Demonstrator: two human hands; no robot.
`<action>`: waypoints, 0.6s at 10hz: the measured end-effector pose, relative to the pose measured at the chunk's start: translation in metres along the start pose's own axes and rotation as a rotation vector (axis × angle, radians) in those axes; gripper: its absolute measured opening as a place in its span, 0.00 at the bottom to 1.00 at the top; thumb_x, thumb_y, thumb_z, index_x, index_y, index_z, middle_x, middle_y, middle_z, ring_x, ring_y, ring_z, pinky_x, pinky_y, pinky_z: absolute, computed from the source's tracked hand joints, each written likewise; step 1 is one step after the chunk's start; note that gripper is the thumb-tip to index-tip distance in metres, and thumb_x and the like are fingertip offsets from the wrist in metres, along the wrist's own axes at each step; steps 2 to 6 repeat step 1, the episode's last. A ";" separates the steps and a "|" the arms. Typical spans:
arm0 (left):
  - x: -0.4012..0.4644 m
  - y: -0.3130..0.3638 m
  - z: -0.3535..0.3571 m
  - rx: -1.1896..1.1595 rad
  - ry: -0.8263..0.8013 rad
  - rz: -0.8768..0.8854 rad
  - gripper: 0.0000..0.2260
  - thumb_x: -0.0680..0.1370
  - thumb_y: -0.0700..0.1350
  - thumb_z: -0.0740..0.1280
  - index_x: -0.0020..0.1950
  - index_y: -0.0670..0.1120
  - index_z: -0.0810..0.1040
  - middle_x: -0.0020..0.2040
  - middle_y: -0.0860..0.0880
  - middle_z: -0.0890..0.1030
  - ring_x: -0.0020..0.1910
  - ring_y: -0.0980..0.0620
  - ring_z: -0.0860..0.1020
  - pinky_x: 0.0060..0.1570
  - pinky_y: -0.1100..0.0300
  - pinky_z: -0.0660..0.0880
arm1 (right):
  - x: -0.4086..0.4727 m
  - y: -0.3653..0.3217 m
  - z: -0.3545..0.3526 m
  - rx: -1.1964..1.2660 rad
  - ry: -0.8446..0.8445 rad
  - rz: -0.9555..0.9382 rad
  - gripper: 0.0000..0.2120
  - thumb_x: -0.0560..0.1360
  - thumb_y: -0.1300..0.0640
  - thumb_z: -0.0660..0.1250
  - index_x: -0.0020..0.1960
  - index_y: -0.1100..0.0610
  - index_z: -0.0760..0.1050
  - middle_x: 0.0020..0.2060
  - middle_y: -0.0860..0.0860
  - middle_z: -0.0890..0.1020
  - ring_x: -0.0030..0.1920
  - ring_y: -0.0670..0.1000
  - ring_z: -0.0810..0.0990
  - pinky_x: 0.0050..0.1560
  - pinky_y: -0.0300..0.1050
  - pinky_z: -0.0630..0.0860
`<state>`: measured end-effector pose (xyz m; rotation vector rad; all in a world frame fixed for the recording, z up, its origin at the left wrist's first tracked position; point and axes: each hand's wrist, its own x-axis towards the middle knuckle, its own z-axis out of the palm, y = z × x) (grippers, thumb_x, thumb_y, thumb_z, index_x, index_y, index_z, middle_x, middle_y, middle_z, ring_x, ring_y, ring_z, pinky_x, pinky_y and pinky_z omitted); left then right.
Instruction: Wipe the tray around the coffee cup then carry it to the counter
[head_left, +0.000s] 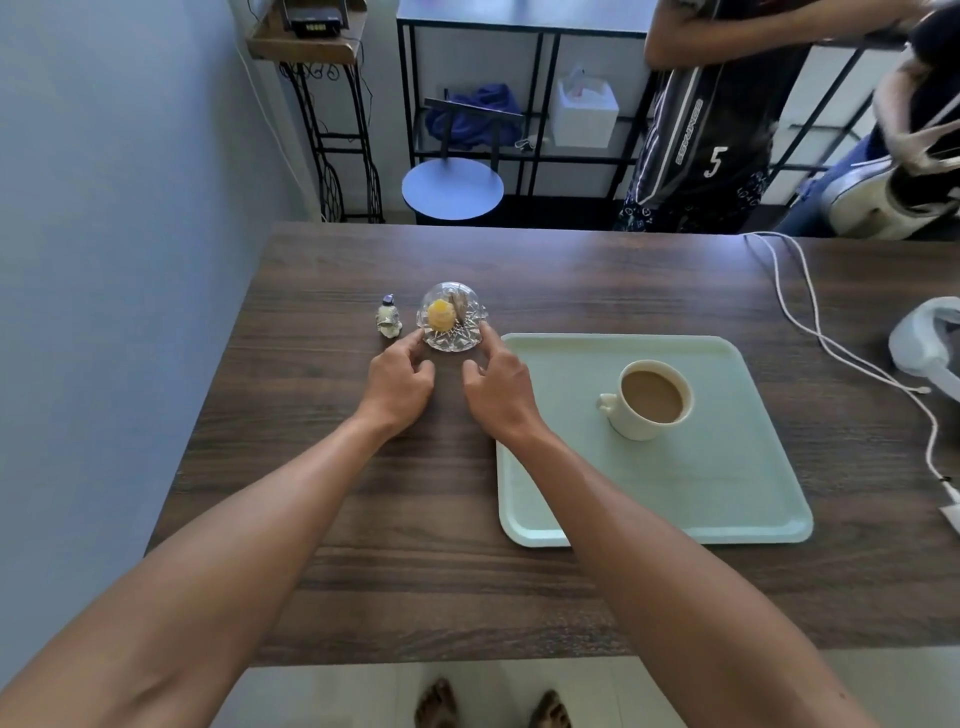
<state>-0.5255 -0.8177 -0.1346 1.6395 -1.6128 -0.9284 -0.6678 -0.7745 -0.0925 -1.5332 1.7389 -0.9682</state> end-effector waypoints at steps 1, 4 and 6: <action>-0.016 0.008 -0.003 0.065 0.025 0.051 0.24 0.76 0.42 0.66 0.73 0.44 0.74 0.57 0.45 0.84 0.53 0.51 0.81 0.63 0.60 0.74 | -0.023 0.004 -0.017 0.018 0.076 -0.064 0.25 0.77 0.63 0.63 0.74 0.54 0.70 0.53 0.58 0.85 0.49 0.56 0.83 0.54 0.49 0.79; -0.016 0.008 -0.003 0.065 0.025 0.051 0.24 0.76 0.42 0.66 0.73 0.44 0.74 0.57 0.45 0.84 0.53 0.51 0.81 0.63 0.60 0.74 | -0.023 0.004 -0.017 0.018 0.076 -0.064 0.25 0.77 0.63 0.63 0.74 0.54 0.70 0.53 0.58 0.85 0.49 0.56 0.83 0.54 0.49 0.79; -0.016 0.008 -0.003 0.065 0.025 0.051 0.24 0.76 0.42 0.66 0.73 0.44 0.74 0.57 0.45 0.84 0.53 0.51 0.81 0.63 0.60 0.74 | -0.023 0.004 -0.017 0.018 0.076 -0.064 0.25 0.77 0.63 0.63 0.74 0.54 0.70 0.53 0.58 0.85 0.49 0.56 0.83 0.54 0.49 0.79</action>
